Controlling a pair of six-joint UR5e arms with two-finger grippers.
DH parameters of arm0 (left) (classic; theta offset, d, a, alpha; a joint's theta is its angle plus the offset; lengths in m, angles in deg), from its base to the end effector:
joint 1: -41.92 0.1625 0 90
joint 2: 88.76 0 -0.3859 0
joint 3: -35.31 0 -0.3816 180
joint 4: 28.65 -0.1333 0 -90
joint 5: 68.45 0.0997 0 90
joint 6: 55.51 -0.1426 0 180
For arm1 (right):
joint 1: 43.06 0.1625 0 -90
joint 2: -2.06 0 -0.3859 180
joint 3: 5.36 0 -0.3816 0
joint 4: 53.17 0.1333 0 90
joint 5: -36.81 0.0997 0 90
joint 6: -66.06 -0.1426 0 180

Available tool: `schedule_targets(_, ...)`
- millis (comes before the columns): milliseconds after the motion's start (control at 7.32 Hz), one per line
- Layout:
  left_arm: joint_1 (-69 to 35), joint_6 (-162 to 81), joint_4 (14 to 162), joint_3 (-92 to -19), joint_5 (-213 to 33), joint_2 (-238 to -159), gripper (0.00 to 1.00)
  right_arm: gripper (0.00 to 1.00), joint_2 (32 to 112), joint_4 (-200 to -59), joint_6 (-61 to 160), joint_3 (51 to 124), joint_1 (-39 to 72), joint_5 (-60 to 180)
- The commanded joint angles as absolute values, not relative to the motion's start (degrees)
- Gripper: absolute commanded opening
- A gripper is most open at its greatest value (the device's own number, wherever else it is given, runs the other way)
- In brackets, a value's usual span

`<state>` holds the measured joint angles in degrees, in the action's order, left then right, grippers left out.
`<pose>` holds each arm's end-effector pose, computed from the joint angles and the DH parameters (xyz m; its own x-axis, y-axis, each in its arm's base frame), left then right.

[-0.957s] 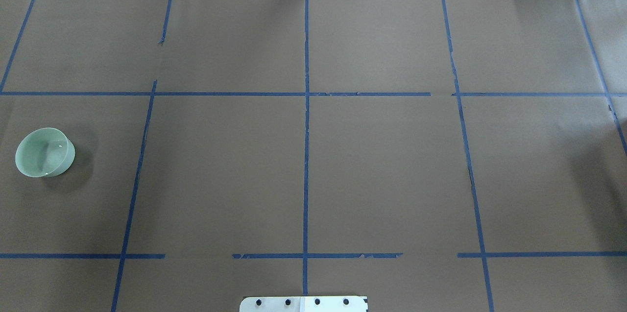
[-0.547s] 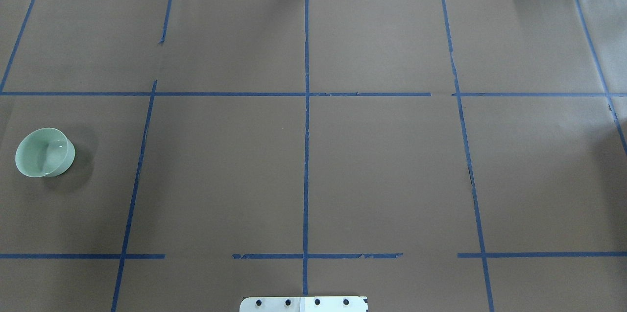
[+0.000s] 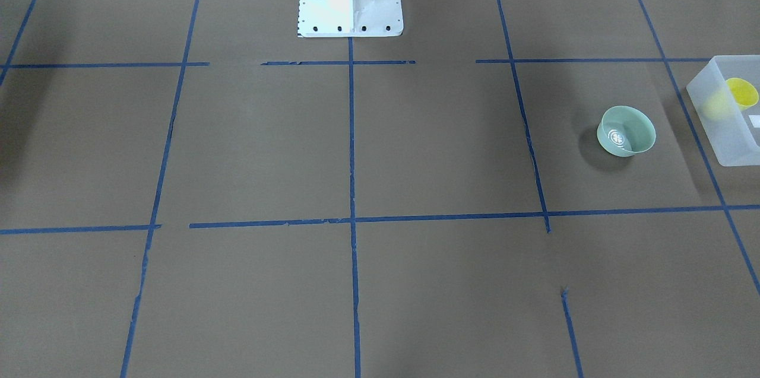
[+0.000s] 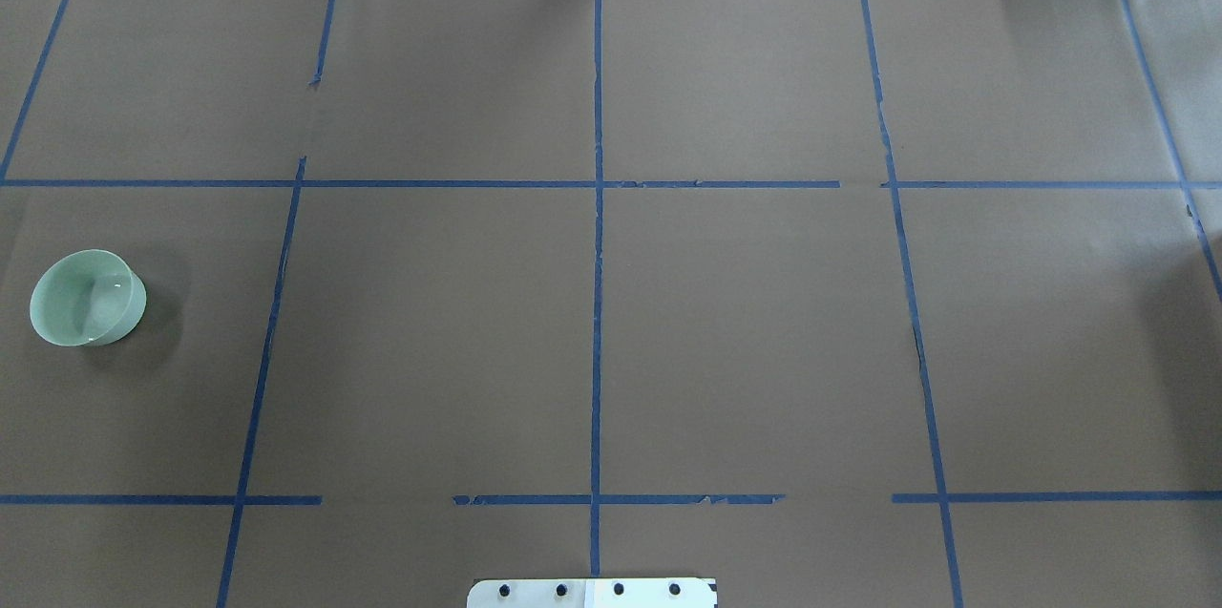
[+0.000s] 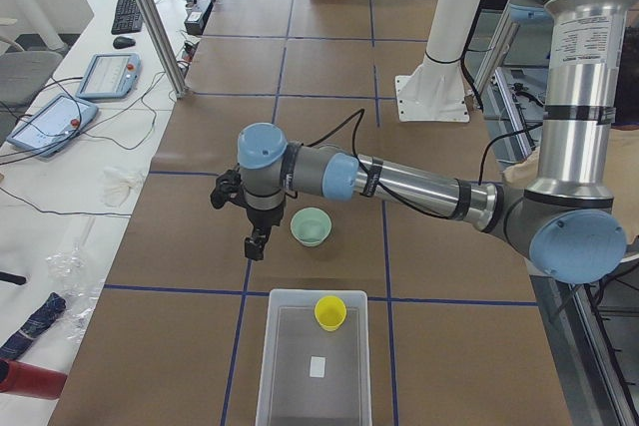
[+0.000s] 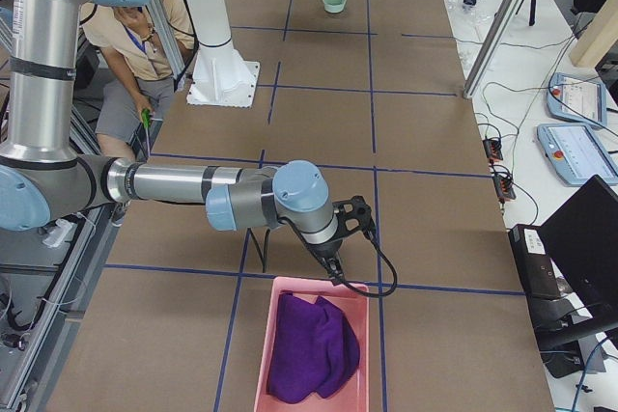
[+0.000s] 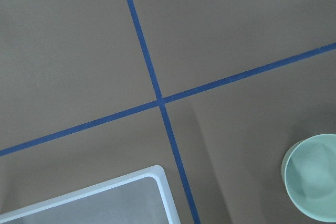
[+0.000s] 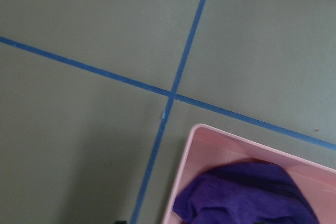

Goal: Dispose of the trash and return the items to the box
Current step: 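Move the left gripper to the pale green bowl and grasp its rim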

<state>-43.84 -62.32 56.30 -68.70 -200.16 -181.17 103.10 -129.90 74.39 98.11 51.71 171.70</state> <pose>-0.0013 -0.5025 0.5249 0.7210 0.3006 -0.6243 -0.1591 0.9487 0.2731 0.0684 -0.4265 0.5954 0.7259 -0.2690 0.6330 0.0254 0.9302 0.3662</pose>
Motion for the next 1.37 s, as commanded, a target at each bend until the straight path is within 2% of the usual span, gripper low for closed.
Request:
schedule_targets(0, -38.4, -60.9, 63.3, -70.7, -200.3, -183.8, 1.0, 1.0, 103.1, -123.2, 62.2, 99.7, 45.1, 172.1)
schedule_targets(273, -33.0, -58.6, 84.8, -65.3, -199.9, -183.3, 1.0, 1.0, 103.1, -122.8, 62.2, 99.8, 44.8, 172.0)
schedule_targets(547, -28.0, -49.0, 89.7, -63.7, -199.2, -181.2, 1.0, 1.0, 103.0, -122.8, 62.1, 99.9, 43.8, 172.0)
schedule_targets(820, -23.8, -43.9, 103.7, -62.3, -191.8, -173.3, 1.0, 1.0, 103.0, -122.8, 62.1, 99.9, 43.5, 171.9)
schedule_targets(1230, -15.1, -31.2, 116.5, -56.7, -188.6, -170.3, 1.0, 1.0, 103.4, -122.7, 62.2, 99.9, 43.5, 171.8)
